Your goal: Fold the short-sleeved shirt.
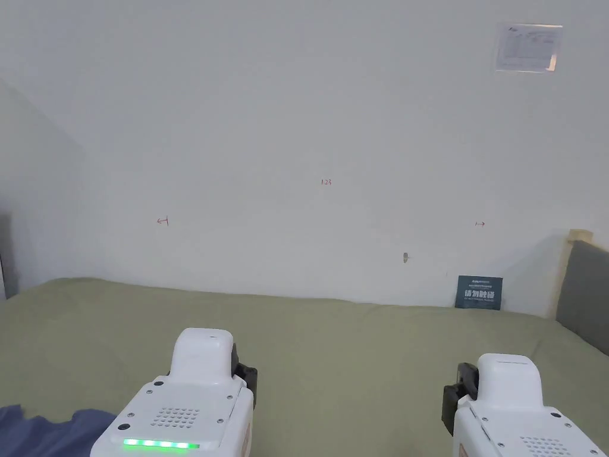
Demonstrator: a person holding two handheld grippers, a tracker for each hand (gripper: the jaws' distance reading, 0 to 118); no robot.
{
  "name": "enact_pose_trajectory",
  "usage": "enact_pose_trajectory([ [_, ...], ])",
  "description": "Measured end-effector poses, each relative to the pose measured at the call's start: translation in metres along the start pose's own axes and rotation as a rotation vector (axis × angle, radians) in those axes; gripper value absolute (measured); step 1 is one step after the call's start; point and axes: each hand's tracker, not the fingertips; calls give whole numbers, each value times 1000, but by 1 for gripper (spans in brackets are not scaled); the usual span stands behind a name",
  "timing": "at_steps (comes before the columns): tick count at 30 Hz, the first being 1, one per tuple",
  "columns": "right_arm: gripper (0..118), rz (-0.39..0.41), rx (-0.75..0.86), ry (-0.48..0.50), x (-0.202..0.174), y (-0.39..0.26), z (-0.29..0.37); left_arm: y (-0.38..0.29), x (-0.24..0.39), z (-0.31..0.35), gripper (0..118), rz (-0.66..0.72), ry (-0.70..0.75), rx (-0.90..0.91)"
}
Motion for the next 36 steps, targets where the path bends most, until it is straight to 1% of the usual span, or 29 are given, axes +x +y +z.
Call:
enact_pose_trajectory([
  [3,0,13,-6,20,-6,1,-3,0,-11,1,4,5,15,-8],
  [6,0,46,-5,50,-24,-1,-10,-1,-34,4,4,-10,82,-15],
  [7,0,51,-9,76,-33,-2,-13,-1,-45,6,4,-11,114,-21],
  [10,0,52,-20,175,-72,-4,-23,0,-83,15,5,-1,218,-24],
  [12,0,57,-22,269,-102,-5,-27,3,-111,25,5,14,296,-21],
  [16,0,17,-33,434,-164,-5,-28,4,-162,50,5,-11,451,-24],
  [18,0,24,-32,495,-191,-6,-25,4,-182,65,5,2,509,-28],
  [21,0,39,-45,569,-221,-9,-23,1,-208,83,5,-1,582,-45],
  [26,0,49,-55,615,-248,-14,-18,-10,-238,96,6,-2,639,-81],
  [30,0,51,-72,638,-253,-21,-18,-19,-257,92,6,9,680,-93],
  [34,0,72,-104,634,-259,-32,-29,-30,-274,72,6,71,627,-158],
  [36,0,67,-128,629,-260,-40,-37,-42,-285,52,6,92,595,-205],
])
